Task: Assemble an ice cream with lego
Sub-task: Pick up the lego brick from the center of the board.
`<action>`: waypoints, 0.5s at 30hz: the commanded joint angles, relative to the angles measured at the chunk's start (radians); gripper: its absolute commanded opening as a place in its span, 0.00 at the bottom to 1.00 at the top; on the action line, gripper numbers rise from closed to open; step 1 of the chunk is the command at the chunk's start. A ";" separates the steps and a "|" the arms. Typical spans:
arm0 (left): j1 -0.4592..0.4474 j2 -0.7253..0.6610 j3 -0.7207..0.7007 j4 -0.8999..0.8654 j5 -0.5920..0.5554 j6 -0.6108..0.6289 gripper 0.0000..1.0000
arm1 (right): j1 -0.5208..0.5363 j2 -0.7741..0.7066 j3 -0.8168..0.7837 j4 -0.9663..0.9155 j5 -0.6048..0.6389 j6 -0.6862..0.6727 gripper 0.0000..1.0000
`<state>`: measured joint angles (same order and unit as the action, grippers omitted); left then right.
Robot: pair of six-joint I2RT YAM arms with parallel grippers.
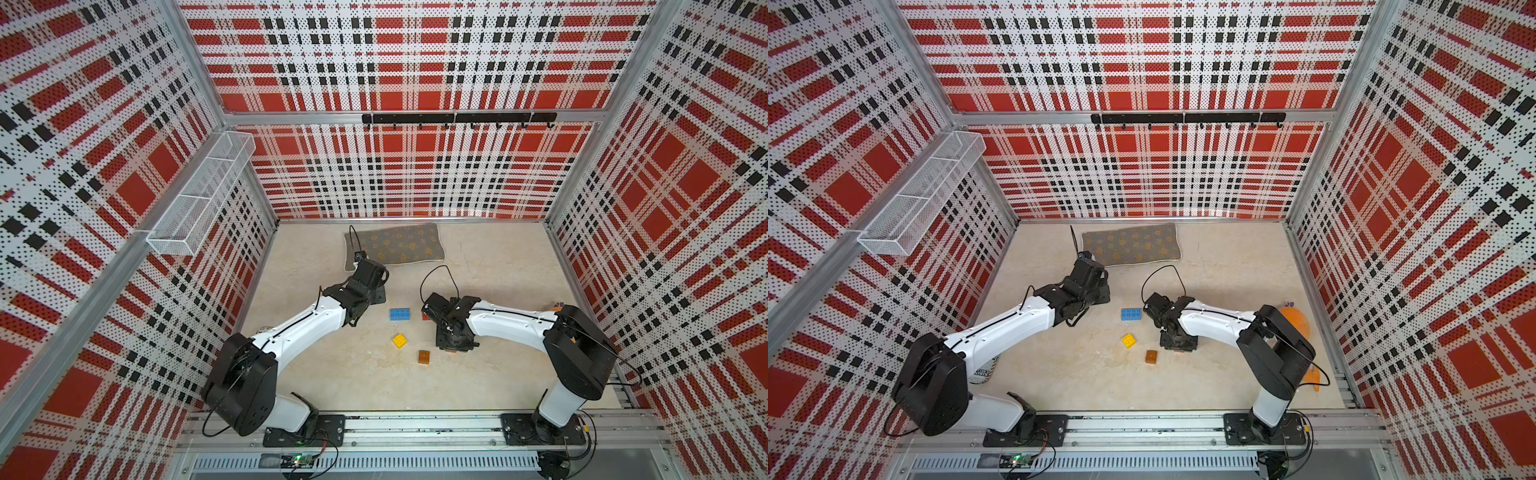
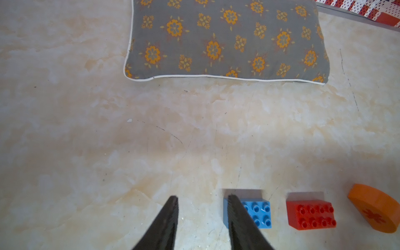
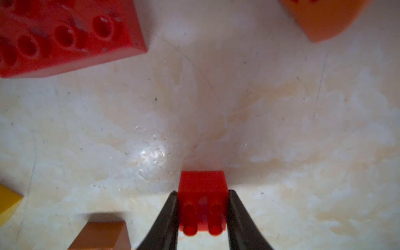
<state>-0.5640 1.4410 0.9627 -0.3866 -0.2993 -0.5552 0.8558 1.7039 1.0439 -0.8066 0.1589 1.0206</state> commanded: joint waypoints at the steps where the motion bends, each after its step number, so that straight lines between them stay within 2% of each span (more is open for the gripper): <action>1: -0.007 0.003 -0.018 -0.002 0.001 0.008 0.43 | 0.011 0.005 0.052 -0.019 0.031 -0.061 0.24; 6: 0.001 0.000 -0.024 0.013 0.041 0.007 0.42 | 0.018 -0.020 0.128 -0.055 0.034 -0.378 0.22; 10: 0.013 -0.008 -0.040 0.031 0.073 0.001 0.42 | 0.021 -0.041 0.164 -0.068 -0.048 -0.628 0.19; 15: 0.034 -0.036 -0.067 0.057 0.106 -0.018 0.41 | 0.040 -0.054 0.197 -0.107 -0.058 -0.863 0.16</action>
<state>-0.5442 1.4349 0.9119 -0.3637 -0.2264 -0.5606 0.8806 1.6840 1.2171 -0.8711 0.1181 0.3740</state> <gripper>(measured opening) 0.412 0.353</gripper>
